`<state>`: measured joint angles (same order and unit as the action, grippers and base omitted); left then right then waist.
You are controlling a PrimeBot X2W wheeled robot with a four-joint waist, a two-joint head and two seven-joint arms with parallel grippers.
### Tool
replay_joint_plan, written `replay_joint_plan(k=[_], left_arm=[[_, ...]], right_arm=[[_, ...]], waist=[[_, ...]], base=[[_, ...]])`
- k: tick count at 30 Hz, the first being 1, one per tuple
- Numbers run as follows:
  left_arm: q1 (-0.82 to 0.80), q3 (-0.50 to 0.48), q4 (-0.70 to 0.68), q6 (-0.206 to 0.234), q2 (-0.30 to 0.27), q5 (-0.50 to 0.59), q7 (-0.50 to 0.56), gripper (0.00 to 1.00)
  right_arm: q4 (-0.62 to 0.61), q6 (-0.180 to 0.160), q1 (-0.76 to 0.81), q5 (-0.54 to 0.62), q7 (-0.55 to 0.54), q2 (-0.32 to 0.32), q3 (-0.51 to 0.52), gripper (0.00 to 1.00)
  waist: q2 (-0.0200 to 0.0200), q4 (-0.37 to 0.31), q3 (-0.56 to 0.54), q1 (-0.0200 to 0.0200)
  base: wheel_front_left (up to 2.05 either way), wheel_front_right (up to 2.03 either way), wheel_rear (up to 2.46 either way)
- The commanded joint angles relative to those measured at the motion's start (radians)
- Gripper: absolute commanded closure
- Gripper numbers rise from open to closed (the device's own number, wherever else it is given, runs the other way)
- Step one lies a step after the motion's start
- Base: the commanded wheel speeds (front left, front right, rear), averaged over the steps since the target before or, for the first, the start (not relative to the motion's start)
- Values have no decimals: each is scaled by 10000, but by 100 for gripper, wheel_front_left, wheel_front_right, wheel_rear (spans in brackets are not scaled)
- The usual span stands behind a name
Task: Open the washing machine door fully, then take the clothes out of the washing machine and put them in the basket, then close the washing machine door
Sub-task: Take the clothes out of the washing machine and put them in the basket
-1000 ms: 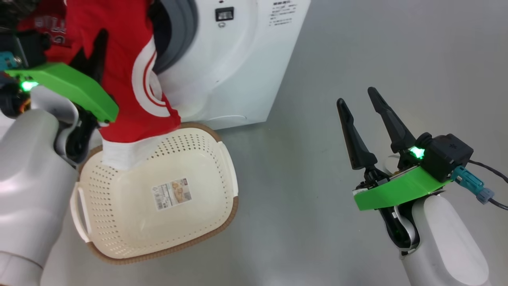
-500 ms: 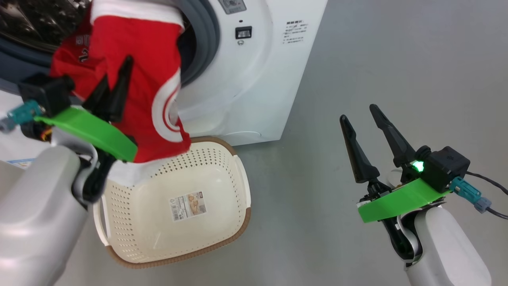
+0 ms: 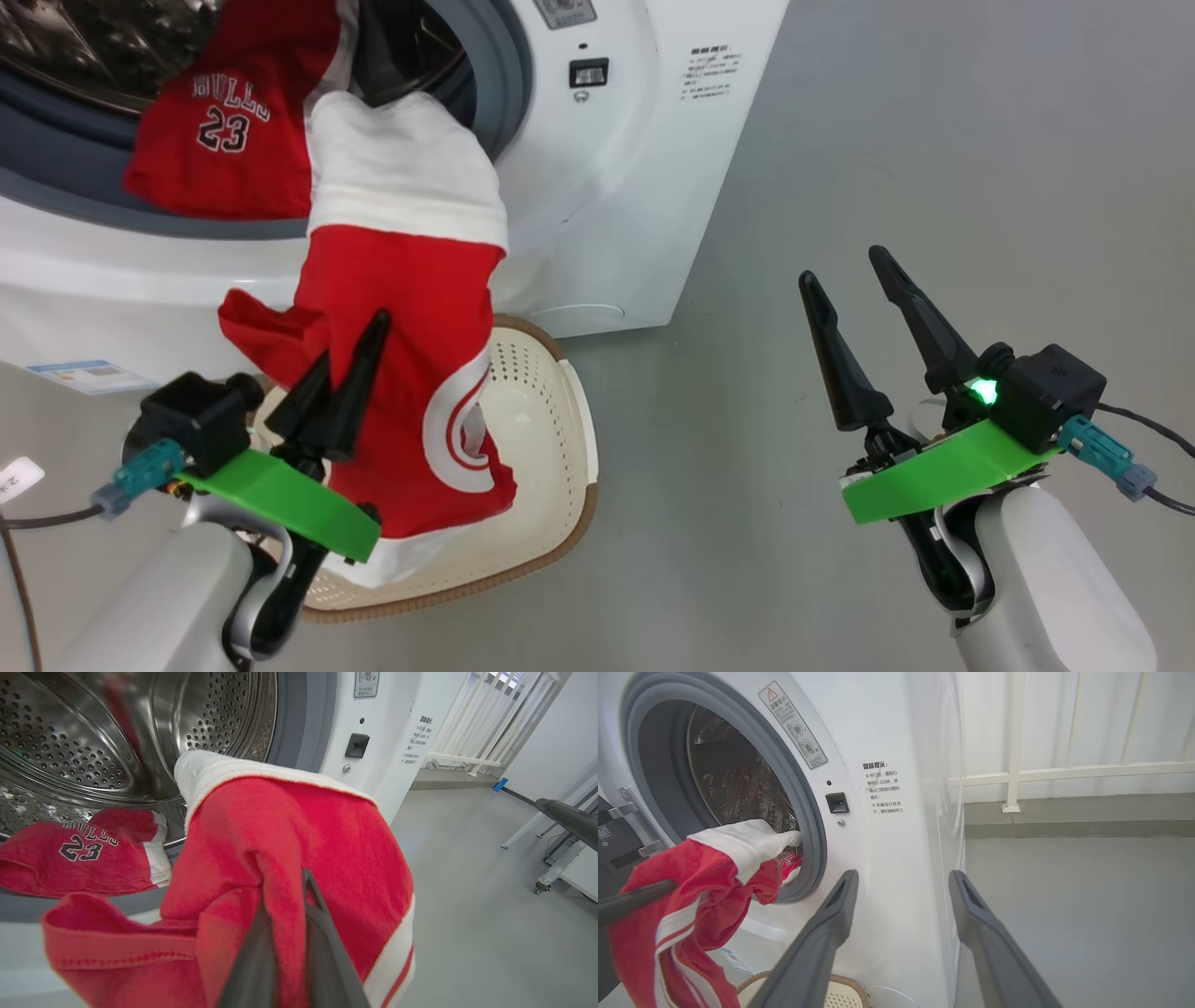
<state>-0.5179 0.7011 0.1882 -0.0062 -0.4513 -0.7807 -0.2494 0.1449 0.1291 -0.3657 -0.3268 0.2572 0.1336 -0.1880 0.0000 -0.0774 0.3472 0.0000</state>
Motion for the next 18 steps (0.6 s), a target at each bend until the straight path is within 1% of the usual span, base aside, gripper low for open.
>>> replay_joint_plan(k=[1,6,9,12,16,18], left_arm=[[-58,-497,-31,-94,-247,113,-122,100],[-141,-1101,1102,-707,246,673,-122,100],[-218,-1446,1759,-986,539,1179,-123,100],[-241,-1750,2305,-1147,799,1725,-123,100],[-157,-2102,2844,-1229,1069,2332,-123,100],[-115,-2066,3095,-1237,1175,2395,-123,100]], right_arm=[[-264,16,26,-194,46,6,-273,0],[-307,16,-75,-150,46,-15,-320,0],[-344,16,-116,-107,46,-25,-293,0],[-394,16,-177,-64,46,-43,-274,0],[-479,16,-277,-7,46,-61,-229,0],[-510,16,-304,28,46,-75,-222,0]], waist=[[0,-33,62,0],[0,-201,337,0],[0,-302,538,0],[0,-429,748,0],[0,-589,1020,0],[0,-656,1148,0]], base=[[0,0,0],[0,0,0],[0,0,0],[0,0,0],[0,0,0],[0,0,0]])
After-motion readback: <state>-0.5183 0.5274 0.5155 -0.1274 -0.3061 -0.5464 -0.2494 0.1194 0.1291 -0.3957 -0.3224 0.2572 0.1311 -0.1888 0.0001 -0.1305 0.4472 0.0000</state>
